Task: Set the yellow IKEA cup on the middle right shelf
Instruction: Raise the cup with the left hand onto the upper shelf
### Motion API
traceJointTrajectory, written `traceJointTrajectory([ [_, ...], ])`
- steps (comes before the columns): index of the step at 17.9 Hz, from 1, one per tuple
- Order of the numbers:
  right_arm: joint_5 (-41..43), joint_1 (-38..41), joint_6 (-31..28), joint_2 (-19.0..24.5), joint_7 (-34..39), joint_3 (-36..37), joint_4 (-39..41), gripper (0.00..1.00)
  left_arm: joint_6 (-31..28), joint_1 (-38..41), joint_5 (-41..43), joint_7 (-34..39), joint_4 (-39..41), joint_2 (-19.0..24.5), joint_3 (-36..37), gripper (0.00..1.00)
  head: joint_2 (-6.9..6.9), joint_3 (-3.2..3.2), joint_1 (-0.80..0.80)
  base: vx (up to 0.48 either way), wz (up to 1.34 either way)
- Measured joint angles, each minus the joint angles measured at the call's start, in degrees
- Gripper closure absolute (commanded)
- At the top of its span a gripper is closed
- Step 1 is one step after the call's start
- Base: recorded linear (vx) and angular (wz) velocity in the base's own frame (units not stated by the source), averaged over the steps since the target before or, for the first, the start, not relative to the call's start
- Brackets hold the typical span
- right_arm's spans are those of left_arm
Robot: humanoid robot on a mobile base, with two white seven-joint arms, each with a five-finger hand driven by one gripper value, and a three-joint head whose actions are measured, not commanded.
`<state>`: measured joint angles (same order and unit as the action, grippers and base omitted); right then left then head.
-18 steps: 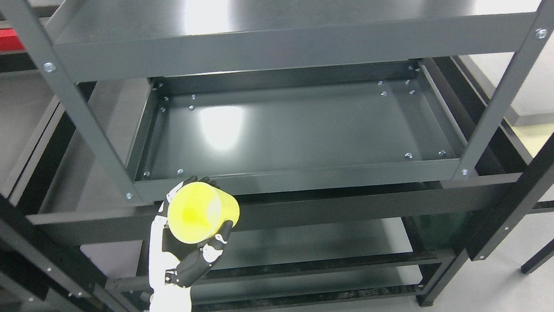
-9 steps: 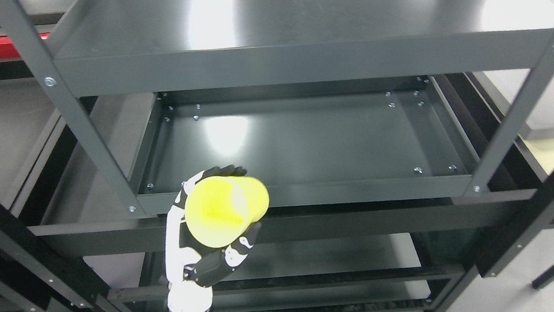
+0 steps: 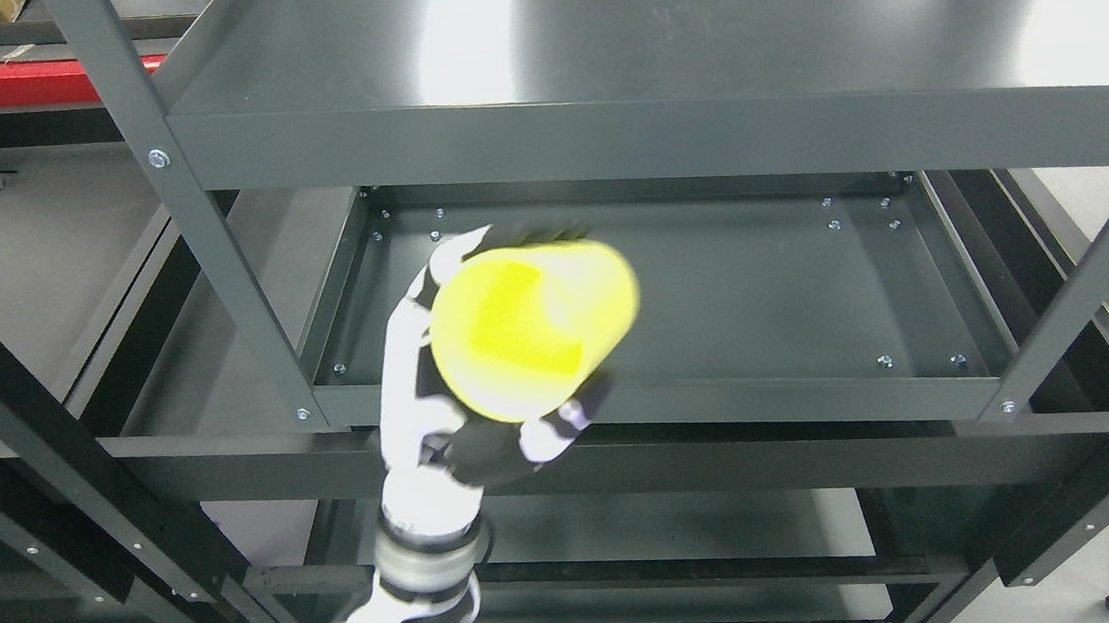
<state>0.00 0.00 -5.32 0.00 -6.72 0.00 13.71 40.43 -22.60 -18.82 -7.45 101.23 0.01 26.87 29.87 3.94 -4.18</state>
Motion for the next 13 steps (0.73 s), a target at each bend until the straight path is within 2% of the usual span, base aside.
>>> traceJointTrajectory([
  [7,0.00,0.01,0.00,0.00,0.00,0.00,0.00,0.01,-9.39,-14.31,-1.22,5.59,0.12,0.00,3.70,1.00,0.00,0.00,0.00,-0.008,0.00],
  [10,0.00,0.01,0.00,0.00,0.00,0.00,0.00,0.01,-19.28,-19.67,-3.21,8.39,0.13,0.00,4.57,1.00,0.00,0.00,0.00,-0.029,0.02],
  [13,0.00,0.01,0.00,0.00,0.00,0.00,0.00,0.01,-32.14,-23.87,-6.52,13.84,-0.19,-0.01,4.72,1.00,0.00,0.00,0.00,-0.028,0.06],
])
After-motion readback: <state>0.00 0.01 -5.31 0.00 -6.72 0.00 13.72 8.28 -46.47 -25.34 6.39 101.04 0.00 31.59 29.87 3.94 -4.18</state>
